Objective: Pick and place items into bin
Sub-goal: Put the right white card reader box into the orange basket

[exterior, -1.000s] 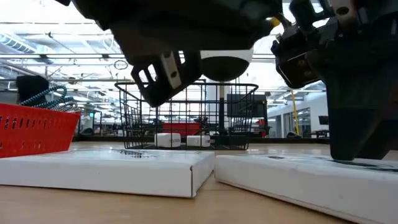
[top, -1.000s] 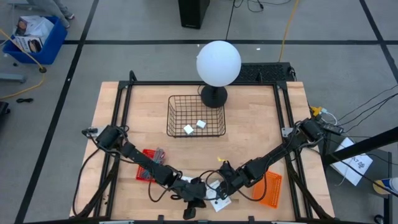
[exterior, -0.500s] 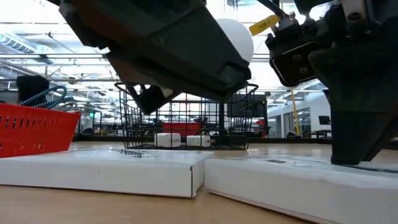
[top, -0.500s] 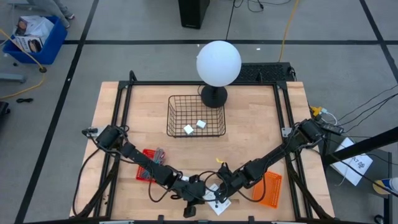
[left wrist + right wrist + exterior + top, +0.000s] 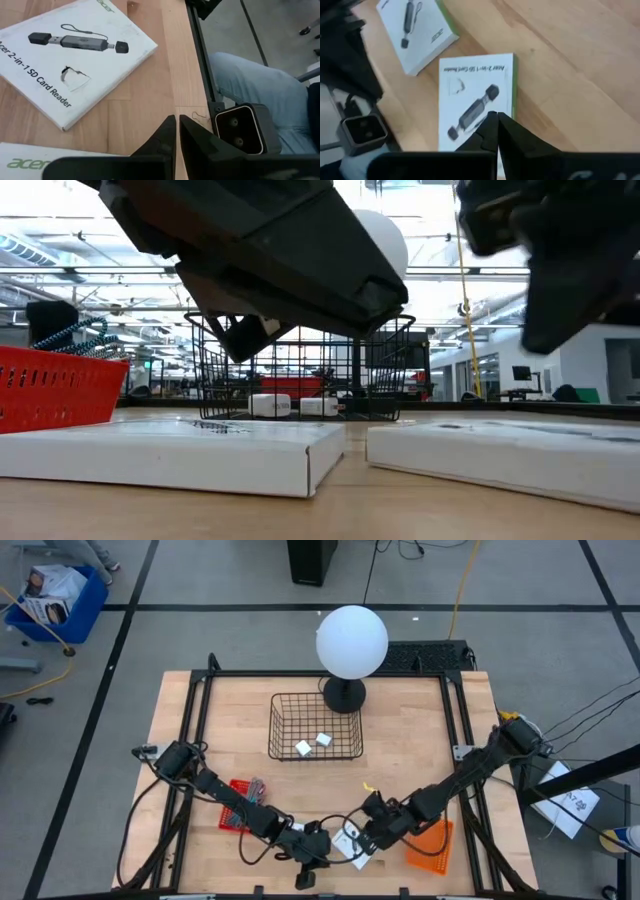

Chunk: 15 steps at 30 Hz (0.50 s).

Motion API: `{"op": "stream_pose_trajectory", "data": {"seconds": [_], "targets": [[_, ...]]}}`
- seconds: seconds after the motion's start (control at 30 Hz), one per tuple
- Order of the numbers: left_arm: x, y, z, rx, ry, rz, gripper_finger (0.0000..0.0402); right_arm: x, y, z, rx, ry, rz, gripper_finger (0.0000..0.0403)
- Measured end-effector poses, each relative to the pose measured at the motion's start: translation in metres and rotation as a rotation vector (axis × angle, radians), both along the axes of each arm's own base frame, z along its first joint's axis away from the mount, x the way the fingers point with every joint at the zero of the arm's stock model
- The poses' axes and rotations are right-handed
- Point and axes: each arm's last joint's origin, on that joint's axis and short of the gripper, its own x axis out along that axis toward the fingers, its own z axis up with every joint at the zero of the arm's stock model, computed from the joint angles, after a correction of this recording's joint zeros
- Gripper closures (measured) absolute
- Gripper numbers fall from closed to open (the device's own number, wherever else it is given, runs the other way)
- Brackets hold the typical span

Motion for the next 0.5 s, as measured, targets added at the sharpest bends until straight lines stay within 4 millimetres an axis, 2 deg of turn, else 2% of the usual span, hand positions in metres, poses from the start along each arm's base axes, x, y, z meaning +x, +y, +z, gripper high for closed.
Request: {"op": "stream_pose_trajectory", "data": {"seconds": [0.2,0.5], "targets": [[0.000,0.000,0.000,0.002,0.002,-0.002,0.0376,-0.009,-0.002,0.027,0.013,-0.089,-0.010,0.0402],[0.002,0.005,-0.001,0.022,-0.004,0.018,0.0376,-0.001,0.005,0.032,0.060,-0.246,0.045,0.0397]]}}
